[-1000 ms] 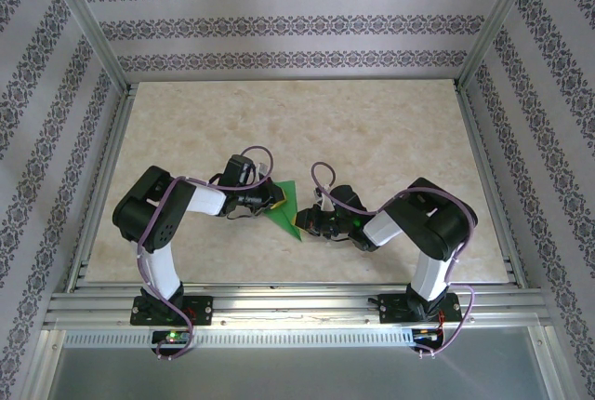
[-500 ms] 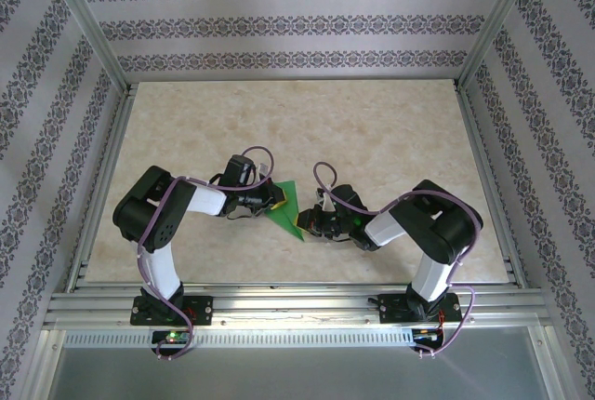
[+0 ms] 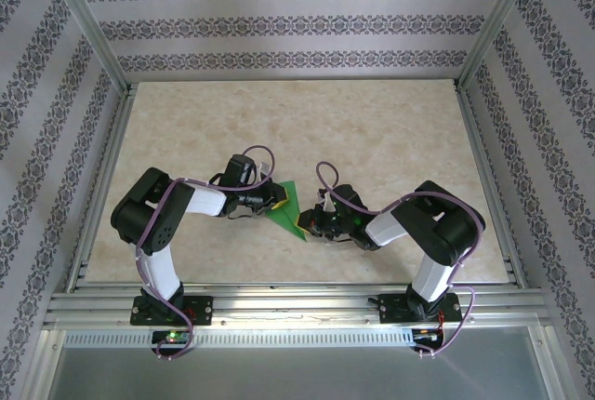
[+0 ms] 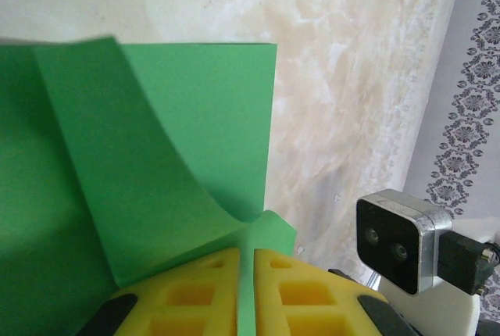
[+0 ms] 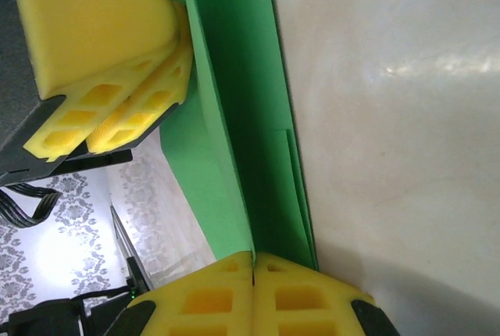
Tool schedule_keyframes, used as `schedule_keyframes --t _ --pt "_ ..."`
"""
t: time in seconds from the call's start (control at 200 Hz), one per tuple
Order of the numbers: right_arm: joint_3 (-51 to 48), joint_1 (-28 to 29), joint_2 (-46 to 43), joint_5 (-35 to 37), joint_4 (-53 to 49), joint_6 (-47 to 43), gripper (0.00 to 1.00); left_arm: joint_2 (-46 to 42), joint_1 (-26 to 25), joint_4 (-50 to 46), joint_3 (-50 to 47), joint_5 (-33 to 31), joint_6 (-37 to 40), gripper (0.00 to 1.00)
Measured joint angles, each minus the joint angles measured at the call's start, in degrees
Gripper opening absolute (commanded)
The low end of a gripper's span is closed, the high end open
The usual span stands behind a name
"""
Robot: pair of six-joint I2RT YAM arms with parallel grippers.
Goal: Fold a paper plane with a square sheet of paper (pick it up from the middle)
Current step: Fourth fold the wing at the center of the table.
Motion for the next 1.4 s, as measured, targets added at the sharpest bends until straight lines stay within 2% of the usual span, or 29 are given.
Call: schedule_keyframes --t 0.759,0.964,1.199,1.399 --pt "0.00 0.00 0.00 0.31 -0.13 1.16 0.00 2.91 -0.79 -0.79 2.58 1.27 0.63 0.11" --pt "0.02 -0.11 -0.15 0.24 -0.44 1.16 0.08 3.15 -0.79 -2.69 3.52 1.51 1.79 0.11" --pt "0.26 -0.24 -4.70 -0.17 -9.22 -0.46 0.15 3.23 -1.01 -2.93 3.61 1.86 2.14 0.10" --pt "1.22 -0.22 -6.49 -0.85 -14.99 -2.60 0.16 3.26 -1.01 -2.93 3.61 1.88 2.14 0.10"
